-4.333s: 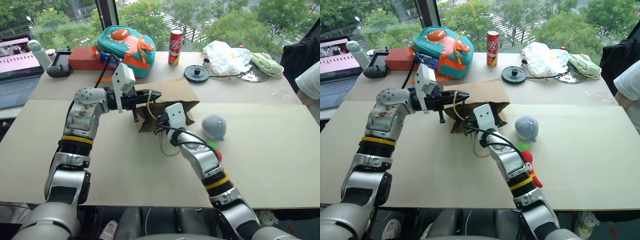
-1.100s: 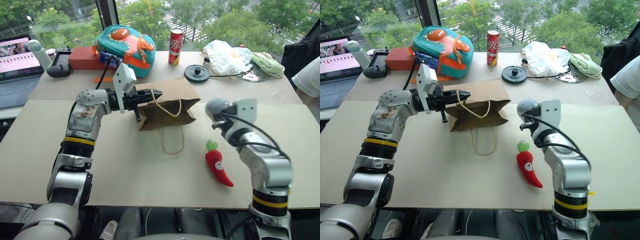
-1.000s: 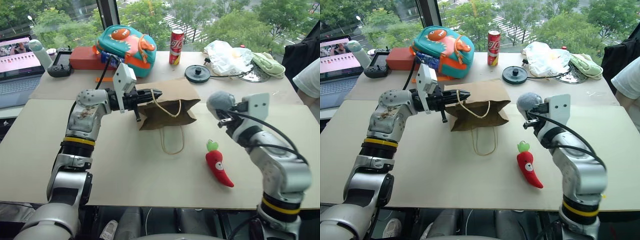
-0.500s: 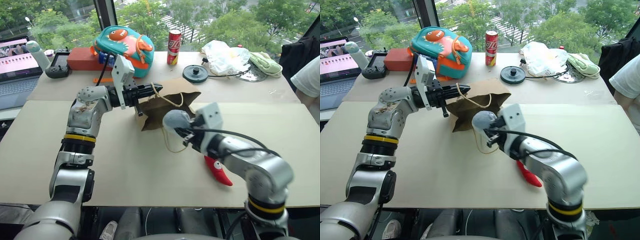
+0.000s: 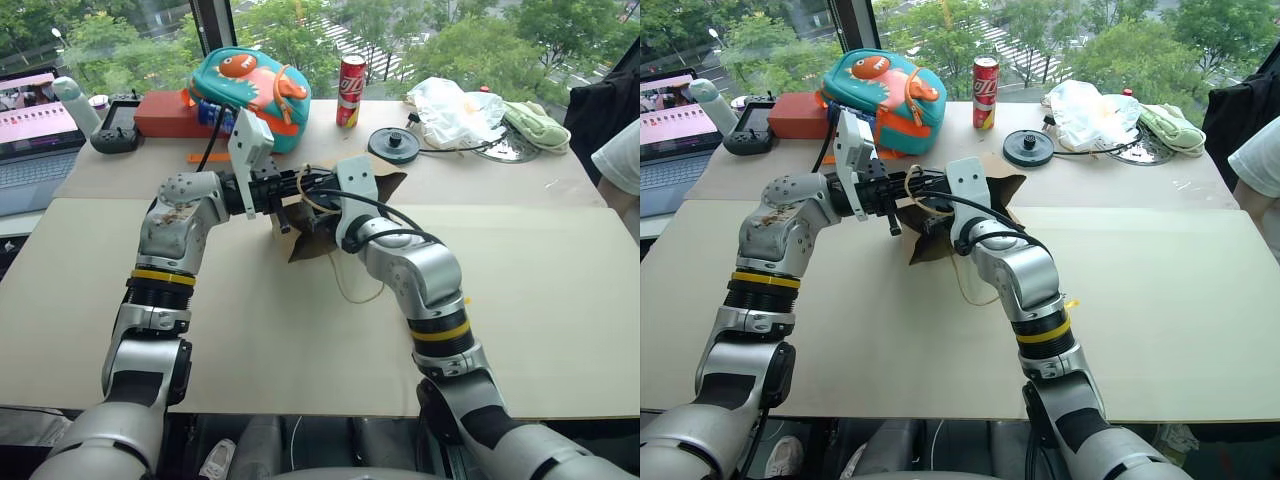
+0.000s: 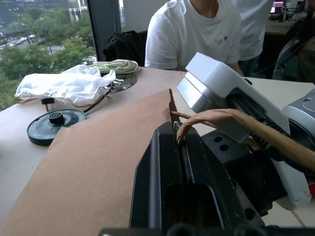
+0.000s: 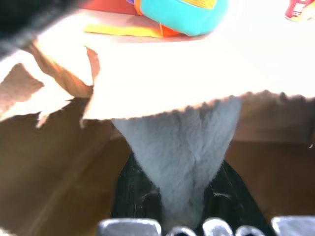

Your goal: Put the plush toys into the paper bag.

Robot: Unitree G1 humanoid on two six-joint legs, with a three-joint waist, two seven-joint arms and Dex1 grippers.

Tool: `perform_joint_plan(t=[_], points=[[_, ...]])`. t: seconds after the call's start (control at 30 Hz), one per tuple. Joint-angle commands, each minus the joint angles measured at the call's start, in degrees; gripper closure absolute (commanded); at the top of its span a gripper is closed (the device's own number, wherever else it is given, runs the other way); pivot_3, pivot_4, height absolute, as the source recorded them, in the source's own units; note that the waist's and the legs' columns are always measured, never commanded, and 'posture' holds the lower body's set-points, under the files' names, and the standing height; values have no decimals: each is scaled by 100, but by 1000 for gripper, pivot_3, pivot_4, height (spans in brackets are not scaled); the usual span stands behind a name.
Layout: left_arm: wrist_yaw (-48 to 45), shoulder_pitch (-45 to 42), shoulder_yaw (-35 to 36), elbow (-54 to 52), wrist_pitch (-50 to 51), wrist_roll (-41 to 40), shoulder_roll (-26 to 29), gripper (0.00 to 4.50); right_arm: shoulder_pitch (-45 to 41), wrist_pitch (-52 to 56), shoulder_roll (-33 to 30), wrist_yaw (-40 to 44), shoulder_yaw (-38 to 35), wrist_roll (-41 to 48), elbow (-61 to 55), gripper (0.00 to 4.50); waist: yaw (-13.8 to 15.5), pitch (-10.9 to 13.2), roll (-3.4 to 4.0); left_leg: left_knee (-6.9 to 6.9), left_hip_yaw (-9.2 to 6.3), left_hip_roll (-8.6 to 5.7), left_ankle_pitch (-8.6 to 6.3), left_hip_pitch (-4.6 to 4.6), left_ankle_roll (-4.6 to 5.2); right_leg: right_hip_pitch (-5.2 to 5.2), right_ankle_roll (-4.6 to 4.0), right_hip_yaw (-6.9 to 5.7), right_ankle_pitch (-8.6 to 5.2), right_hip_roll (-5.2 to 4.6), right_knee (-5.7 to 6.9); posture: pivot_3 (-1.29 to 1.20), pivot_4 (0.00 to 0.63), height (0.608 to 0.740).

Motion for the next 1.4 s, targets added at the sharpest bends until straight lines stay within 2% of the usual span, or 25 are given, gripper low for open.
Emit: perform_joint_plan(t=[0.03, 0.1, 0.13, 0.27, 0.53, 0.7, 0.77, 0.9, 1.1, 1.4], points=[[-15, -38, 38, -225, -3, -68, 31, 4500, -56, -163, 65, -1, -214, -25, -171, 1920, -5, 0, 0, 0, 1, -1, 0, 0, 0, 0, 0, 0, 0, -2, -1, 0, 150, 739], [-19, -30, 39, -227, -6, -64, 40, 4500, -48, -116, 91, 48, -274, 29, -286, 1322, -9, 0, 0, 1, 2, -2, 0, 0, 0, 0, 0, 1, 0, -2, -2, 0, 150, 739], [-20, -29, 37, -219, -16, -55, 45, 4500, -31, -60, 80, 93, -313, 78, -399, 886, -10, 0, 0, 1, 2, -1, 0, 0, 0, 0, 0, 0, 0, -2, -1, 0, 150, 739], [-18, -25, 35, -222, -32, -39, 53, 4500, 165, 233, -99, 231, -550, 256, -955, 886, -10, 0, 1, 1, 1, 0, 0, 1, 0, -1, 0, -1, 0, 0, 0, 0, 150, 739], [-6, -30, 47, -219, -32, -52, 62, 4500, 873, 1413, -964, 753, -1107, 826, -2646, 886, 5, 0, 1, 2, -1, -2, 0, -3, 0, 2, 0, -1, 0, -2, -4, 0, 150, 739], [-3, -17, 44, -208, -40, -48, 57, 4500, 1654, 2032, -1969, 1353, -1382, 1305, -3651, 886, 0, 0, 0, 2, -2, -2, 0, -2, 0, 2, 2, -2, -1, 0, -11, 0, 150, 739], [-4, -5, 42, -202, -50, -44, 63, 4500, 1859, 2143, -2192, 1492, -1622, 1456, -3859, 886, -1, 0, 0, 4, 0, -2, 0, -3, 1, 3, 3, 0, -2, 0, -24, 0, 150, 739], [-5, -4, 49, -178, -54, -46, 74, 4500, 1974, 2229, -2243, 1438, -1536, 1457, -3873, 886, -29, 0, 0, 5, 2, 1, 1, 4, 1, 8, 3, 4, -2, 6, -44, 0, 150, 739], [-4, -1, 50, -189, -28, -54, 81, 4500, 1683, 2103, -1646, 998, -901, 1232, -3512, 886, -24, 0, 0, 5, 2, 3, 1, 5, 1, 6, 3, 6, -2, 9, -40, 0, 150, 739], [-9, -10, 43, -166, -57, -36, 91, 4500, 1662, 2138, -1711, 964, -183, 1030, -3249, 886, 16, 0, 0, 8, 0, -5, 1, -5, 1, 7, 2, 3, -1, -2, -48, 0, 150, 739]])
